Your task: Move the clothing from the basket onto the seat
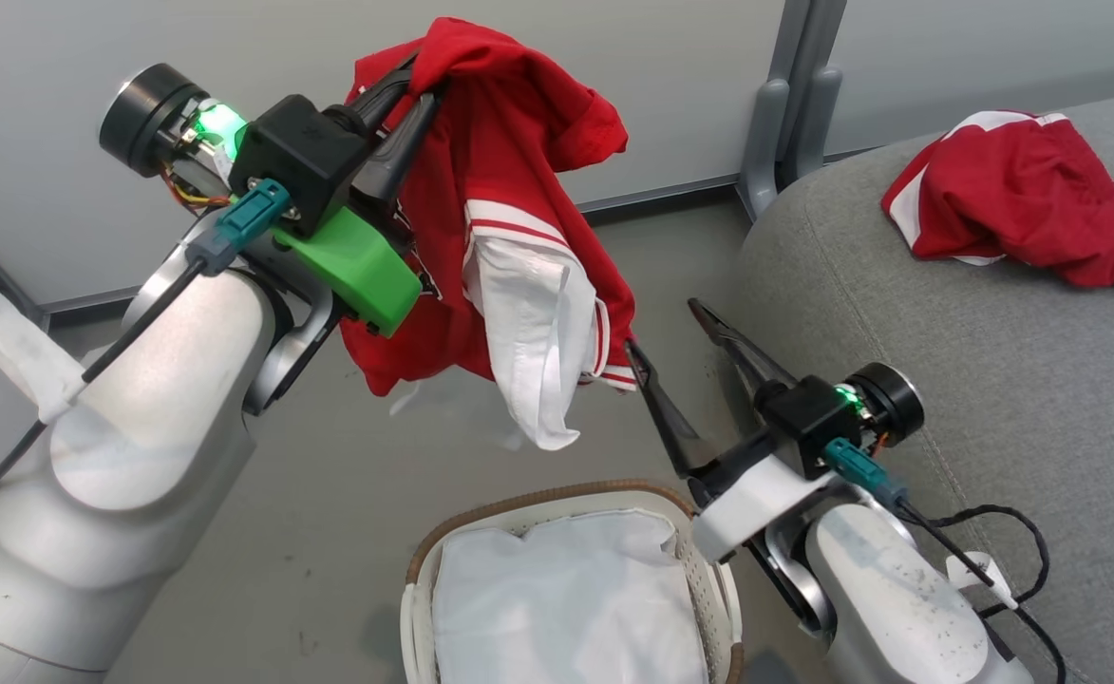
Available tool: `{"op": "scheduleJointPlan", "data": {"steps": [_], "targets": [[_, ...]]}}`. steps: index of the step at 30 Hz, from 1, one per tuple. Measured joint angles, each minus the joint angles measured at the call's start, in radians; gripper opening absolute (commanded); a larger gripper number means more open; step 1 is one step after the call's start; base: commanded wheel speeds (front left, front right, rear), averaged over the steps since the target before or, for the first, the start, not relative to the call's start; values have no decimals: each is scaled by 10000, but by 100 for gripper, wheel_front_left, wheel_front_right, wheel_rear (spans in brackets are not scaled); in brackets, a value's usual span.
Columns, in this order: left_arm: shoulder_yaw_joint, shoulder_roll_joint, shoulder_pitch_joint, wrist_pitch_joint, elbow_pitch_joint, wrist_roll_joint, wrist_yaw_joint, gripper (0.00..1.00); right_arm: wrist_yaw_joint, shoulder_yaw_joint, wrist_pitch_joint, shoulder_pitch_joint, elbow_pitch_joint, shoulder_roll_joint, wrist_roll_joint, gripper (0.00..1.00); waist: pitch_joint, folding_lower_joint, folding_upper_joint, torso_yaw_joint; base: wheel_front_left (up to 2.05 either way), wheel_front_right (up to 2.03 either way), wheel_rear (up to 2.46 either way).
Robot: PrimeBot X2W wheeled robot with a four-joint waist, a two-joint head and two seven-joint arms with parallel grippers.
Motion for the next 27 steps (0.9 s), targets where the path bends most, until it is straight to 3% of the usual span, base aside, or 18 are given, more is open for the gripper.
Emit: {"op": "scheduleJointPlan", "data": {"steps": [22,25,27], "targets": [[-1047,-600,-170,-276,-529,-161,-92,0,0,1373,0,-2661,2023,0,-616,100,28,0,0,555,0,0,0],[-1147,-631,-151,-261,-675,-232,-94,0,0,1561,0,-2795,2272,-6,-397,4,65,0,0,583,0,0,0],[-1147,-625,-110,-245,-740,-299,-92,0,0,1622,0,-2885,2307,-4,-282,0,100,0,0,593,0,0,0]]}}
